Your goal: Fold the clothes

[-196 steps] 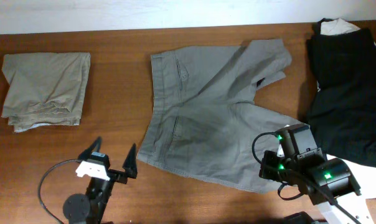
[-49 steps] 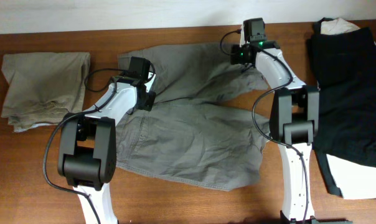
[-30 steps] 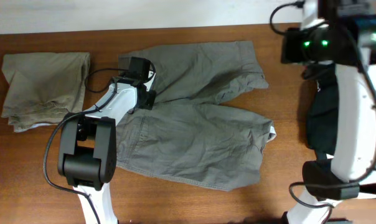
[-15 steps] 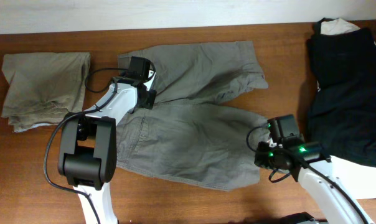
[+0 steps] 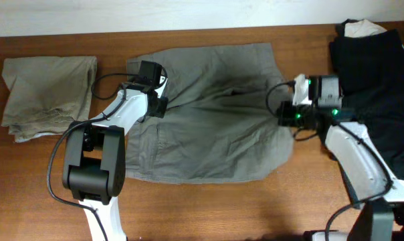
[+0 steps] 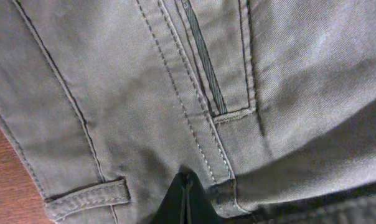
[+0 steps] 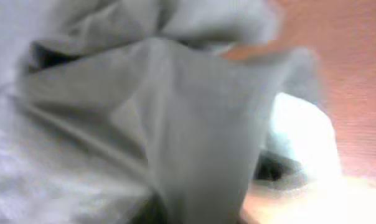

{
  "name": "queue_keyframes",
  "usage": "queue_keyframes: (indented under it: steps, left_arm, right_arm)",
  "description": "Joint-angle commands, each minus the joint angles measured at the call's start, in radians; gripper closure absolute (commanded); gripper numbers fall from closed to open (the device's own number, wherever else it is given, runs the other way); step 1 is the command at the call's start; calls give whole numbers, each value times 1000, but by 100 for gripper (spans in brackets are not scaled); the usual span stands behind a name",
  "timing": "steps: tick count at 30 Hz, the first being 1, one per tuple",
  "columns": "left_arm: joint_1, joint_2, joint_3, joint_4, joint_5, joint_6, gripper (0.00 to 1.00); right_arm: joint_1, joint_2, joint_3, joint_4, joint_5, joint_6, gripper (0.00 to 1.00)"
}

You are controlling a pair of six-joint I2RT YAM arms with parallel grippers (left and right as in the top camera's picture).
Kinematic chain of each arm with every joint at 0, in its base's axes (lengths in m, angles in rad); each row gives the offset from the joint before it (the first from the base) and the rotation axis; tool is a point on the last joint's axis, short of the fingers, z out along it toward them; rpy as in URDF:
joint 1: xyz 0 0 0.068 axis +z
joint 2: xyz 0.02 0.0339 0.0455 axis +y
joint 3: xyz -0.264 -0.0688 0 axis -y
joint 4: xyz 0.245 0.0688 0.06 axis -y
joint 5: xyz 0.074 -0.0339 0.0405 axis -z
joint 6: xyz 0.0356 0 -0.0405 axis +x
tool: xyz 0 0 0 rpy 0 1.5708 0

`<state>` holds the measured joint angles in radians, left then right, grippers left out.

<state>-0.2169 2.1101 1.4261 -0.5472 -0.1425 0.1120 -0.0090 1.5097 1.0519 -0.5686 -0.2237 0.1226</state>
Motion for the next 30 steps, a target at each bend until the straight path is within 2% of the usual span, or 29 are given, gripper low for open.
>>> queue_keyframes:
  steps: [1, 4, 6, 8, 9, 11, 13, 15, 19, 23, 26, 28, 30]
  left_arm:
    - [-3, 39, -24, -26, 23, -6, 99]
    - [-3, 39, -24, -45, 23, -6, 99]
    - [-3, 0, 13, -101, 24, -11, 100]
    - [-3, -87, 51, -143, 35, -14, 100]
    - [-3, -196, 56, -154, 72, -26, 99]
    - [-3, -389, 43, -229, 81, -128, 99]
    - [-3, -530, -52, -239, 171, -145, 99]
    - [-3, -626, -223, -194, 174, -170, 99]
    - [-3, -750, -578, -88, 225, -256, 99]
    - [-3, -751, -688, -74, 225, -303, 99]
    - [-3, -751, -731, -72, 222, -306, 99]
    - [-3, -751, -732, -65, 221, -306, 99]
    - [-3, -751, -732, -62, 202, -306, 99]
  right_arm:
    - [6, -11, 49, -113, 267, 5, 1]
    - [0, -11, 121, -322, 334, 145, 1]
    - [0, -18, 172, -453, 220, 156, 1]
    - [3, -51, 171, -484, 131, 156, 2]
    - [3, -97, 165, -507, 98, 155, 1]
    - [3, -245, 103, -538, 68, 144, 1]
    - [2, -407, -49, -518, 61, 145, 1]
    - [2, -482, -213, -447, -12, 148, 1]
    - [2, -459, -399, -291, -45, 186, 4]
    - [2, -326, -407, -240, -35, 186, 10]
    - [2, -167, -407, -167, -40, 185, 11]
    - [2, -100, -407, -105, -157, 163, 17]
    - [2, -91, -407, -68, -183, 162, 20]
